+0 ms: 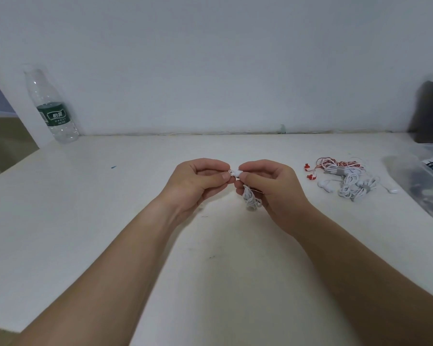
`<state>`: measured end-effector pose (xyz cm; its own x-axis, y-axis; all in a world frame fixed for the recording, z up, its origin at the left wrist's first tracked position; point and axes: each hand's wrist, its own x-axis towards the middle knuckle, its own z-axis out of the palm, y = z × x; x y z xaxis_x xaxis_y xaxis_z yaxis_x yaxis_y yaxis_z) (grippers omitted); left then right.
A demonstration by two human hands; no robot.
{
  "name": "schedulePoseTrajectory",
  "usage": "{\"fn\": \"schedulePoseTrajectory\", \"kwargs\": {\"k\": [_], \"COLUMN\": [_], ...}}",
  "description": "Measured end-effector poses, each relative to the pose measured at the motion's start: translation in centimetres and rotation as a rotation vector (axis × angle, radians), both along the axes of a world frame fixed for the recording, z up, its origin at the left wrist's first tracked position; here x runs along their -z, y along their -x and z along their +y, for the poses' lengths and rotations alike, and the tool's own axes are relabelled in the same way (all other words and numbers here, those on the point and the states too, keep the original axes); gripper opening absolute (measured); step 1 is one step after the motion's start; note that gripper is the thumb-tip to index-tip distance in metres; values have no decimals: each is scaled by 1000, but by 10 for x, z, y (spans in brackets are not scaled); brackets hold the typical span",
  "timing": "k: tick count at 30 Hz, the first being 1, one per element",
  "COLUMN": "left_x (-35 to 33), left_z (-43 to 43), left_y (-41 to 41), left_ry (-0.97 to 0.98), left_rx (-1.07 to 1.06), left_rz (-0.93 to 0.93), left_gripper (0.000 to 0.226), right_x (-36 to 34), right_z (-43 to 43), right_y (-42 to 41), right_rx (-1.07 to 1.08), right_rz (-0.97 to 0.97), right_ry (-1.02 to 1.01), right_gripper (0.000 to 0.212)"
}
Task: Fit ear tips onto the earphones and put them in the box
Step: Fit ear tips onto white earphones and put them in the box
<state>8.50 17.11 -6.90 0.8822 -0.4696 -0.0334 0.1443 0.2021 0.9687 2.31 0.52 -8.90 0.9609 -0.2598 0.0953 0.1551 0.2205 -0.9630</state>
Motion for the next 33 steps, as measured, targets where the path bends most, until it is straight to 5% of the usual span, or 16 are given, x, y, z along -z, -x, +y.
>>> {"fn": "schedulePoseTrajectory", "kwargs": {"k": [20, 33], "left_x": [-1, 3], "left_z": [2, 4], "left_y": [0, -3], "left_ry": [-72, -22], "left_rx": [51, 213], "left_rz": [-63, -77], "left_gripper": [14, 20], "right_x": [0, -5], "right_z": [-4, -8], "right_y": [-2, 4], "right_rx": [26, -181], "right_rz": [3, 41], "right_ry": [56, -71], "right_gripper": [12, 8]}}
